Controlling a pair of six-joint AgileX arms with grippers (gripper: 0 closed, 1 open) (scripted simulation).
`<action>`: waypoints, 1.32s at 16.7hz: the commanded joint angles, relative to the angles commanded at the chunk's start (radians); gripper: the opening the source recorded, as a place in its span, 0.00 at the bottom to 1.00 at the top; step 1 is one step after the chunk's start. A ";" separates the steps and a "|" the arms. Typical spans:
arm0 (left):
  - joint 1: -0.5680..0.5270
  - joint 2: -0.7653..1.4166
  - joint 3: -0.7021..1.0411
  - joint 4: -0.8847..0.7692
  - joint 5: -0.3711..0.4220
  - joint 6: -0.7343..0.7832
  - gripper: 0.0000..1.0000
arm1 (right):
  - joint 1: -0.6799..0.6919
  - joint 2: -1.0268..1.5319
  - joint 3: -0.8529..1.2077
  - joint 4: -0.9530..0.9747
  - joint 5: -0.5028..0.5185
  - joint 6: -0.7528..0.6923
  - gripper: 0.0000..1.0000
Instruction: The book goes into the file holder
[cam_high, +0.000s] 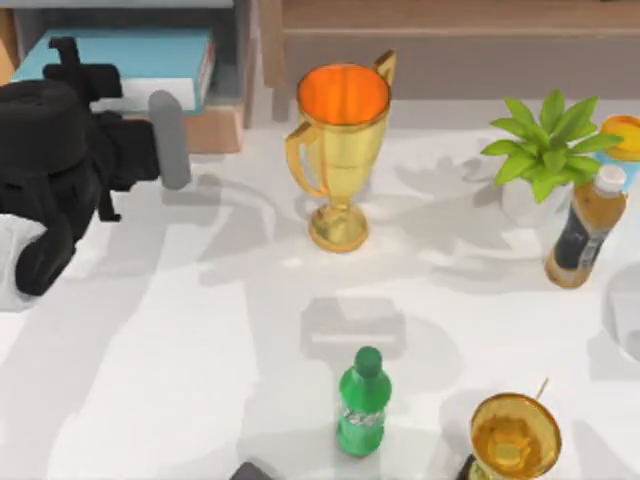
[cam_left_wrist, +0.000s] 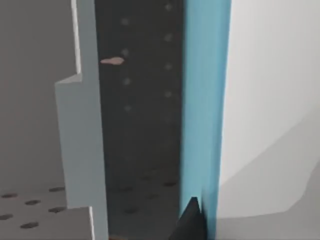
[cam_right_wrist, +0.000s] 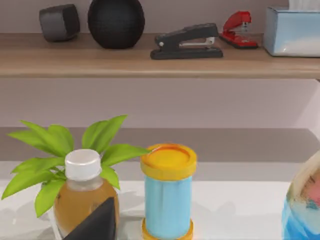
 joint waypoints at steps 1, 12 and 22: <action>0.006 0.013 0.011 0.000 0.008 0.008 0.00 | 0.000 0.000 0.000 0.000 0.000 0.000 1.00; 0.014 0.068 0.073 -0.004 0.018 0.014 0.00 | 0.000 0.000 0.000 0.000 0.000 0.000 1.00; 0.024 0.122 0.132 -0.013 0.028 0.015 0.23 | 0.000 0.000 0.000 0.000 0.000 0.000 1.00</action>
